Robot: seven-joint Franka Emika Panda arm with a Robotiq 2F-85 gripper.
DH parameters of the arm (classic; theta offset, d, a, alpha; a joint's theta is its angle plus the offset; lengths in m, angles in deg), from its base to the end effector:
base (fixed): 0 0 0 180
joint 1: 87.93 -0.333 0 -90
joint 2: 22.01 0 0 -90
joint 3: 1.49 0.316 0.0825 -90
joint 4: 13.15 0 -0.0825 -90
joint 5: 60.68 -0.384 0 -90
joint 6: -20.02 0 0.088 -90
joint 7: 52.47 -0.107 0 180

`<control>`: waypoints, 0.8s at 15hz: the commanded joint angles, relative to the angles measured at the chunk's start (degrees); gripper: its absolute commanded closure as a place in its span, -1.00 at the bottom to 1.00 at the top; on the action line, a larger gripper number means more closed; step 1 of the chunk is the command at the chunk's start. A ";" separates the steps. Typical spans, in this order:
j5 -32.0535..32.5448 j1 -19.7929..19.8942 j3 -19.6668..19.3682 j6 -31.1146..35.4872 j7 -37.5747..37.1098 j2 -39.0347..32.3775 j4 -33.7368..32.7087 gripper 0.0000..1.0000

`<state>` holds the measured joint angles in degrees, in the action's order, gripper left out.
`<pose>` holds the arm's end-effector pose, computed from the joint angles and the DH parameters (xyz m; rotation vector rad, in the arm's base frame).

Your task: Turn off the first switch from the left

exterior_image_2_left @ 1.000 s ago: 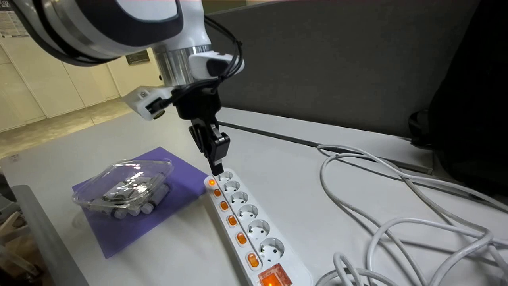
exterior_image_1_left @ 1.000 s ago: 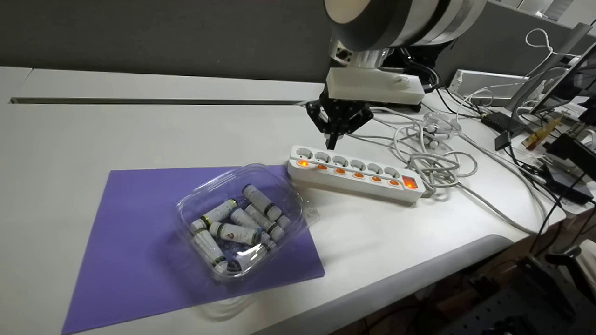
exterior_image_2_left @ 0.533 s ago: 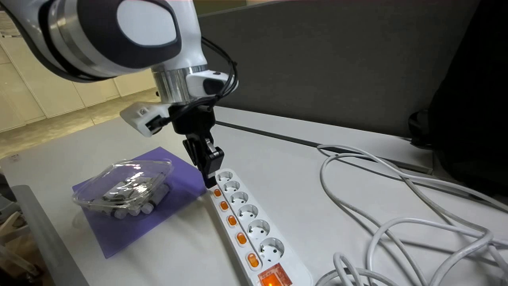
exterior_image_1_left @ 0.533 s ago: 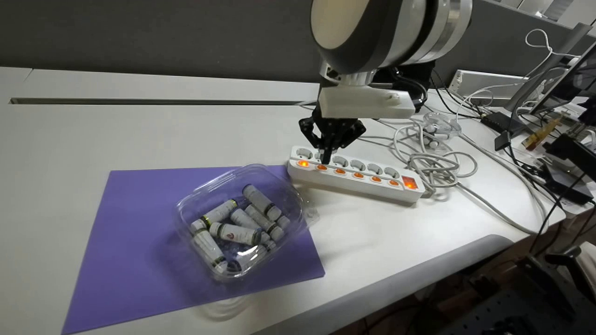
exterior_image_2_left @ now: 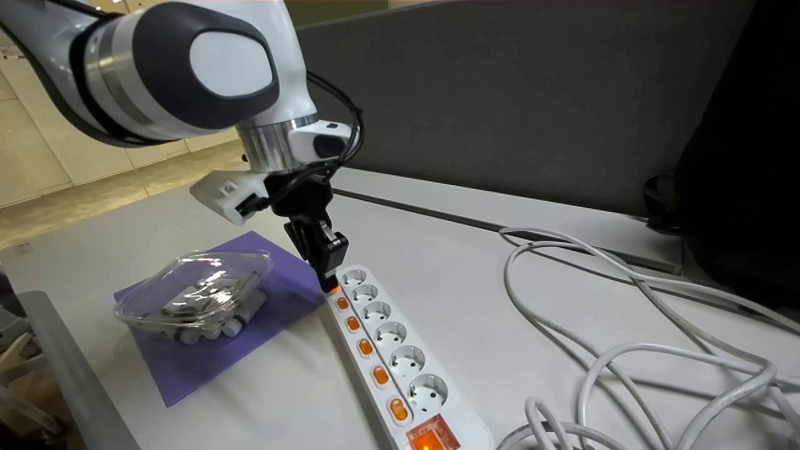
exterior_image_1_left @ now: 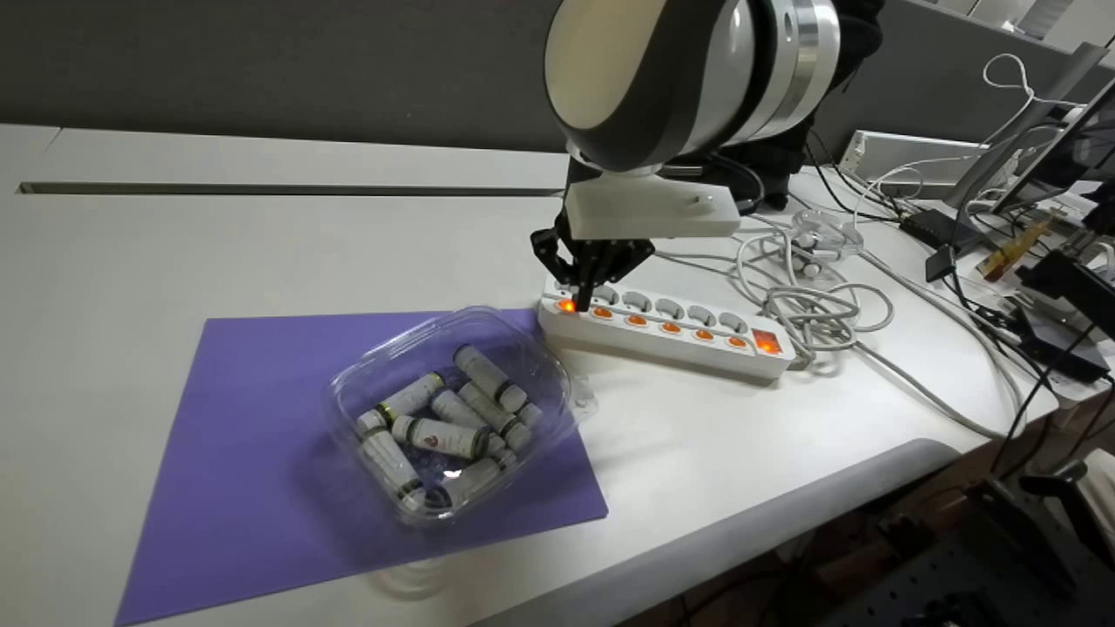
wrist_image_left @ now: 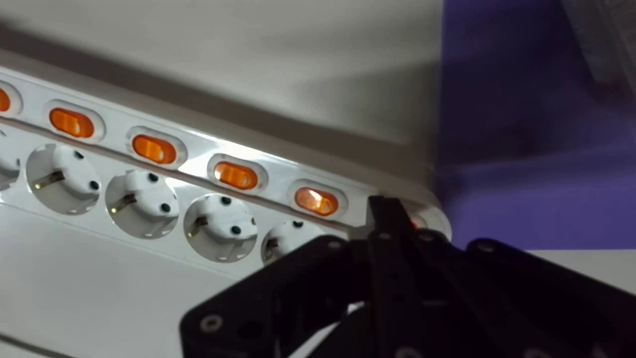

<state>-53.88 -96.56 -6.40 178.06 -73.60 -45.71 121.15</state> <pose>0.5097 0.0357 0.1576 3.0513 -0.2854 0.0267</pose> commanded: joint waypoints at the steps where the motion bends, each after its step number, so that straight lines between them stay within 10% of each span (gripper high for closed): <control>1: -0.16 -0.96 -0.50 0.85 0.68 -0.83 -1.22 1.00; 12: -14.18 6.72 6.27 1.61 10.24 -3.18 -2.78 1.00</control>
<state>-65.00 -92.42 -2.08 179.98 -65.36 -47.10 120.33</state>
